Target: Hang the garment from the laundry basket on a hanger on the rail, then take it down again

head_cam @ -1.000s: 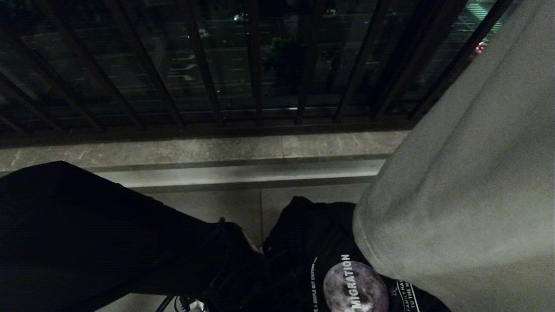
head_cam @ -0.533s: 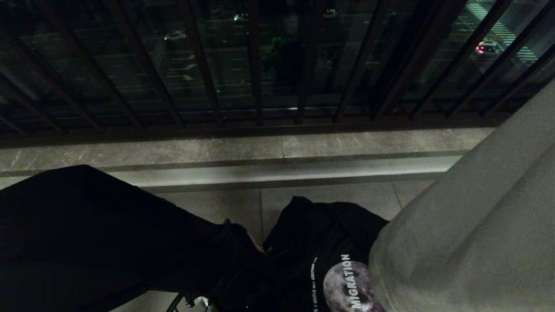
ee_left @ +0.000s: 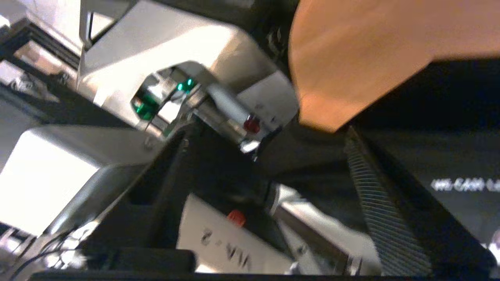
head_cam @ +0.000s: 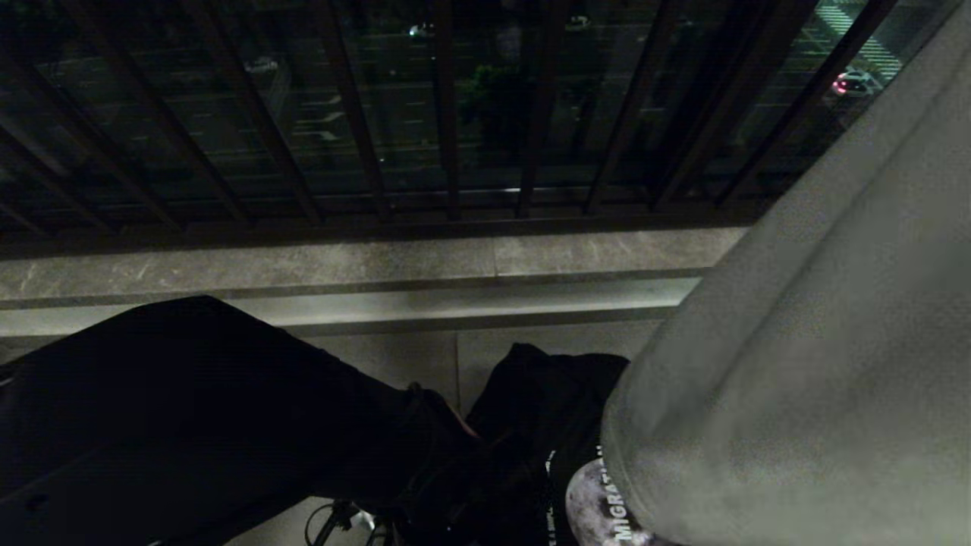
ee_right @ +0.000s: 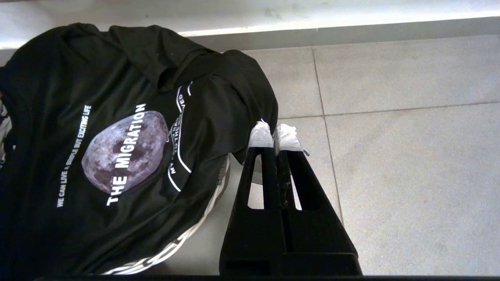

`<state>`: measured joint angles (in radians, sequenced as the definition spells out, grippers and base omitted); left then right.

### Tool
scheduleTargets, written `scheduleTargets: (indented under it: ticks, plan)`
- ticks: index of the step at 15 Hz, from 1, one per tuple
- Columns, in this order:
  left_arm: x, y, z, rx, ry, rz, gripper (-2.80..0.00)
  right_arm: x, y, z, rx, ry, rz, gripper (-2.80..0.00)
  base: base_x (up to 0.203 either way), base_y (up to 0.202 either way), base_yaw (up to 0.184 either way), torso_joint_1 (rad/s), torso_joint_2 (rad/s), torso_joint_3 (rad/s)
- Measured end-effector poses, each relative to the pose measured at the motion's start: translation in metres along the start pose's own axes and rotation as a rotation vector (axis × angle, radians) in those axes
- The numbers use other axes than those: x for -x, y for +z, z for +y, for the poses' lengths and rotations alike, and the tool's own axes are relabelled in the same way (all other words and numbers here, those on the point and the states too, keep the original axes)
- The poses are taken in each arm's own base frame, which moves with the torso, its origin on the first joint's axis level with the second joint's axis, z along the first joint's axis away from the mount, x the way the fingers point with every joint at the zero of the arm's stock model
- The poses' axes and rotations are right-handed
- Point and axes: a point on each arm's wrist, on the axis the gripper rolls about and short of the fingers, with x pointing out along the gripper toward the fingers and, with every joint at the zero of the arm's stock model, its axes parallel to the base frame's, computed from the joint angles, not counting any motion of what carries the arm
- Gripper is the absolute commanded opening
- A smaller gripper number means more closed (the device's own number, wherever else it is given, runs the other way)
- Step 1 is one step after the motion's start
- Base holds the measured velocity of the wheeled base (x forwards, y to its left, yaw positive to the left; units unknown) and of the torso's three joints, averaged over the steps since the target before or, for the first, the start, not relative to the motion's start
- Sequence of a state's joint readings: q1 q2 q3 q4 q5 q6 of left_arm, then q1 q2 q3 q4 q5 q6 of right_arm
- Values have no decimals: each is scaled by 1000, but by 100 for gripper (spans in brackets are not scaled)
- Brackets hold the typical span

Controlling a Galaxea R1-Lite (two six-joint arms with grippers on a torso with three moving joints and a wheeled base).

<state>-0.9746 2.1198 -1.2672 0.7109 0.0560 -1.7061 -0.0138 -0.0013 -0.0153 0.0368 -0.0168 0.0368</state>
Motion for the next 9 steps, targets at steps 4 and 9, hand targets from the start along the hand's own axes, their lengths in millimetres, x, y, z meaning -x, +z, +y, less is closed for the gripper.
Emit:
scheduleTargets:
  ticks: [4,9]
  plan:
    - [-11,4,-5,16,20,-51,0,0,0,0,0,0,0,-280,0,0,0,0,0,0]
    - [-19,7,-14,35,-27,-65,0,0,0,0,0,0,0,-280,0,0,0,0,0,0]
